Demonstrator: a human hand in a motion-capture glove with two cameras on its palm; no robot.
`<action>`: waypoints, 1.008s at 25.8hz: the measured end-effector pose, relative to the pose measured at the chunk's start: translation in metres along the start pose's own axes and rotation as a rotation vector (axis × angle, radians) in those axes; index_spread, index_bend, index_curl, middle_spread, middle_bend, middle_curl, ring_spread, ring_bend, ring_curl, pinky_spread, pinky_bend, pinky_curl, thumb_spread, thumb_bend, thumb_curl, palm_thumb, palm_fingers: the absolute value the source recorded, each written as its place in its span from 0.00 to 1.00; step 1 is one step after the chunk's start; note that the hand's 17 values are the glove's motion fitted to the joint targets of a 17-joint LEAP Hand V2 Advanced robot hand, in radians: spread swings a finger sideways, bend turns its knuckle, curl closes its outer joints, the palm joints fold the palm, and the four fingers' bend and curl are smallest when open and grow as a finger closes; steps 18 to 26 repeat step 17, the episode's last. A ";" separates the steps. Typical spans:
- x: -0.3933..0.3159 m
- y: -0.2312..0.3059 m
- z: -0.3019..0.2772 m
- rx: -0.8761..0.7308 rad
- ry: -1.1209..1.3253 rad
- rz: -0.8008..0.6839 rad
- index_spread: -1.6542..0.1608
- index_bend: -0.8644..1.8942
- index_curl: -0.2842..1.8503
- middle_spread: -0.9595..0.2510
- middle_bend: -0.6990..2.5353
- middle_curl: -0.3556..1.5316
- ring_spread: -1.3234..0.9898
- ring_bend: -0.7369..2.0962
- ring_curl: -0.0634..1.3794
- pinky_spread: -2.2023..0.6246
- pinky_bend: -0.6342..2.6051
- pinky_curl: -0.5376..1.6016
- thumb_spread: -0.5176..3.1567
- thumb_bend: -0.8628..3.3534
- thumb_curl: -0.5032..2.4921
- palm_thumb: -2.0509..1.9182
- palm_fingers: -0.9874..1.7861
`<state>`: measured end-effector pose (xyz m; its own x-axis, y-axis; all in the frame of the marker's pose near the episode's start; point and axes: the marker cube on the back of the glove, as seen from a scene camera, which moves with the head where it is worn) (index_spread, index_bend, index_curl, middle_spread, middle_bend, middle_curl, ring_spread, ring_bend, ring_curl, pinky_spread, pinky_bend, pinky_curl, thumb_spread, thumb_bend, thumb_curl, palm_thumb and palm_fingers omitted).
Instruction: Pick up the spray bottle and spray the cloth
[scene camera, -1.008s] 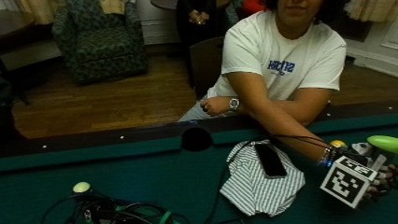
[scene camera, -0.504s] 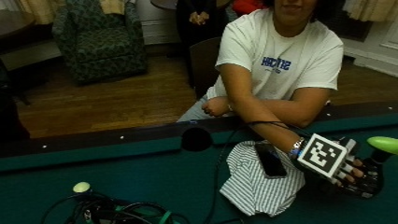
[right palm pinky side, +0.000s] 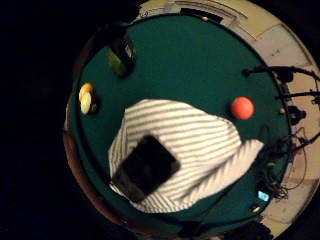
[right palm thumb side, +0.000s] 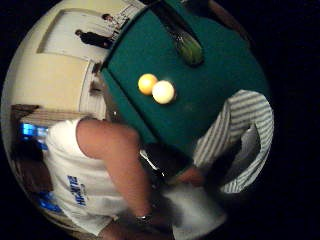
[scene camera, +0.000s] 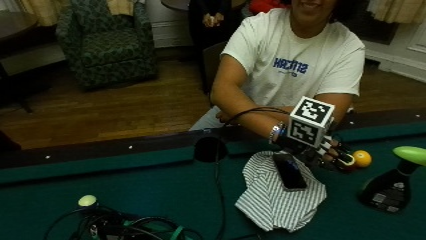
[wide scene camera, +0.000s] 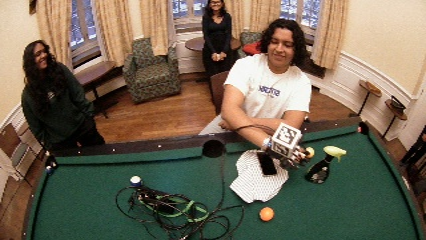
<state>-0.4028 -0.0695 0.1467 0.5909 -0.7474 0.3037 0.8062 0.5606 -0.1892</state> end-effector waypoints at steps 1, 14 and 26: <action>0.001 0.008 -0.005 -0.003 0.026 -0.006 0.67 0.36 0.29 0.65 0.27 0.37 0.48 0.37 0.27 0.83 0.28 0.41 0.38 0.20 0.30 0.61 0.49; -0.005 0.048 -0.085 0.048 0.176 -0.023 0.67 0.37 0.28 0.66 0.27 0.37 0.49 0.37 0.26 0.83 0.28 0.41 0.39 0.20 0.29 0.60 0.49; -0.007 0.049 -0.094 0.056 0.184 -0.021 0.67 0.36 0.28 0.66 0.27 0.37 0.49 0.37 0.26 0.83 0.28 0.42 0.39 0.19 0.29 0.60 0.49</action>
